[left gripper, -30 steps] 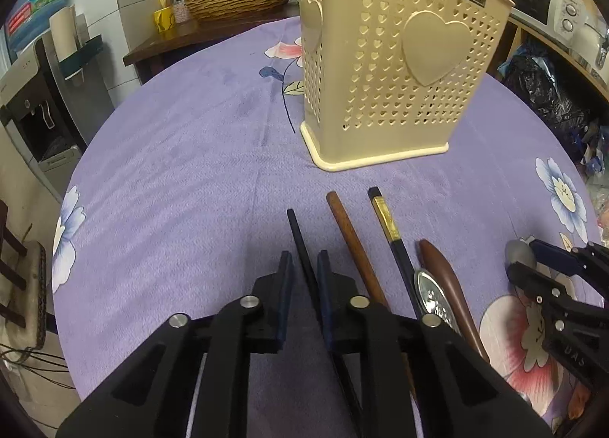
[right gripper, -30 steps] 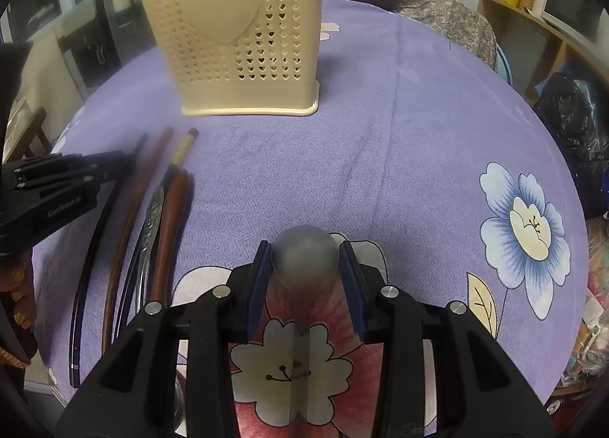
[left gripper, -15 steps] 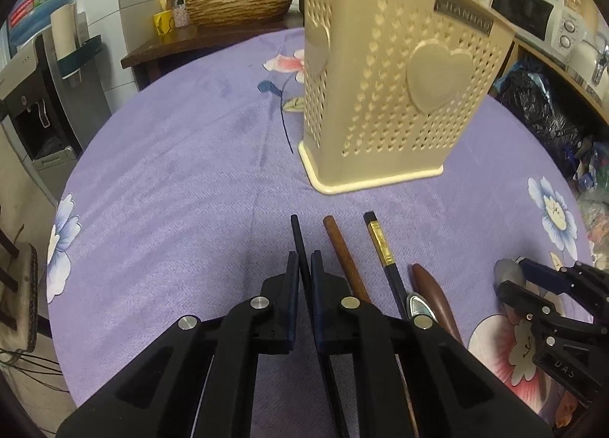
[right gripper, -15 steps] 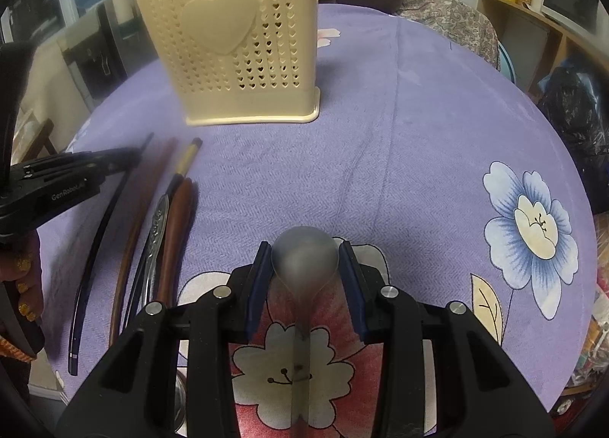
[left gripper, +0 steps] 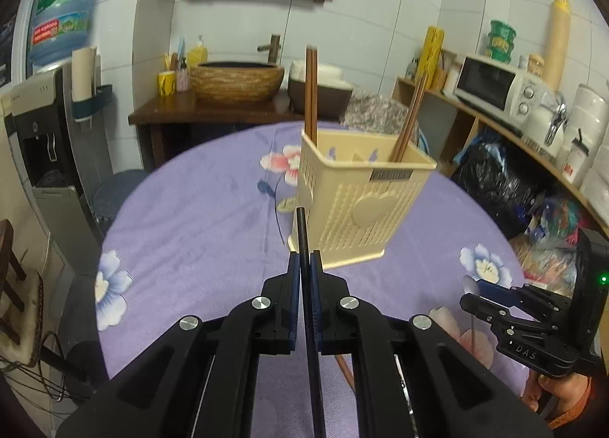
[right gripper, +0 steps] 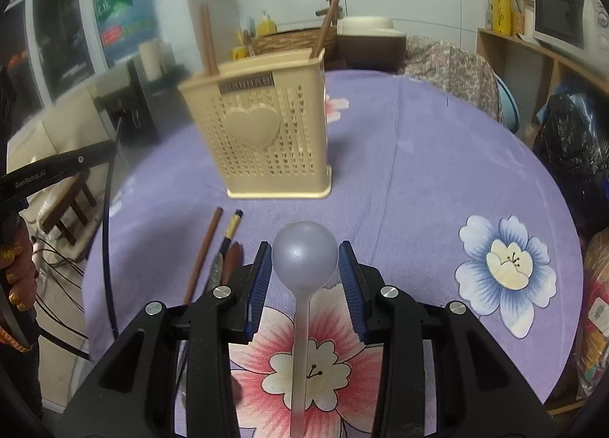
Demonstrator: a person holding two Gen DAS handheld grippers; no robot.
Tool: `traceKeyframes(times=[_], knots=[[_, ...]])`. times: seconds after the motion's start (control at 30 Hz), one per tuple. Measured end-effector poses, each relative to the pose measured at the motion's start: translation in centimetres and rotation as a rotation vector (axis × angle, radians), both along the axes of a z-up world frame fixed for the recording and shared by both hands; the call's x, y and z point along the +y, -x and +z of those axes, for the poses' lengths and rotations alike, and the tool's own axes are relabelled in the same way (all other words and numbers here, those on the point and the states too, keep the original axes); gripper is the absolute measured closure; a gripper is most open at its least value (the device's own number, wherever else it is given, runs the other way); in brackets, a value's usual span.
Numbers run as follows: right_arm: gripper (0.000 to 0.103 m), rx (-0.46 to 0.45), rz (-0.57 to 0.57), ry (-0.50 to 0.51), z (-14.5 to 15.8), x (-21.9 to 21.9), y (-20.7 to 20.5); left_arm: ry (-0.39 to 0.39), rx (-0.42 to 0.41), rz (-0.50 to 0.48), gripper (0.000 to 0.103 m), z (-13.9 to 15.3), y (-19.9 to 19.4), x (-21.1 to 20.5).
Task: Organize utensils
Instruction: 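Lift the black chopstick and clear spoon and carry them above the holder, then open the left tool over the holder while the right tool drops the clear spoon in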
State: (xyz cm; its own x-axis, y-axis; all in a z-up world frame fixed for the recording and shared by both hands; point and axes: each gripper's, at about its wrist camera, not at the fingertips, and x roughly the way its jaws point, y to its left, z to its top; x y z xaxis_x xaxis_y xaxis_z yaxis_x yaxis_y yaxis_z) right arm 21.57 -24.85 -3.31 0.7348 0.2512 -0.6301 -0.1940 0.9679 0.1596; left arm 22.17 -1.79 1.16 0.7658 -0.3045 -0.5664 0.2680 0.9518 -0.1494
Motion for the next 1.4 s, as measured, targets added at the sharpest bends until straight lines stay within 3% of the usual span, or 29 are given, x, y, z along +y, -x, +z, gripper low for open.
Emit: traceKeyframes(times=[0.37,0.8,1.07,1.23,1.4], knots=[[0.066,-0.096,0.033,-0.074,5.1,-1.2,1.3,0.04,-0.103,-0.001,0.097,4.5,1.0,1.5],[0.066,-0.127,0.075,-0.089,6.0,-0.7,0.5,0.042,-0.103,-0.014,0.097,4.5,0.8,1.7],[0.066,-0.173,0.096,-0.083,8.2,-0.3,-0.2,0.041,-0.126,-0.028,0.097,6.2,0.9,2.0],[0.066,-0.272,0.088,-0.071,12.5,0.0,-1.9,0.044,-0.19,-0.057,0.097,10.3,0.6,1.0],[0.066,-0.395,0.031,-0.097,18.8,0.1,-5.7,0.051,-0.298,-0.082,0.097,16.7,-0.8,-1.3]])
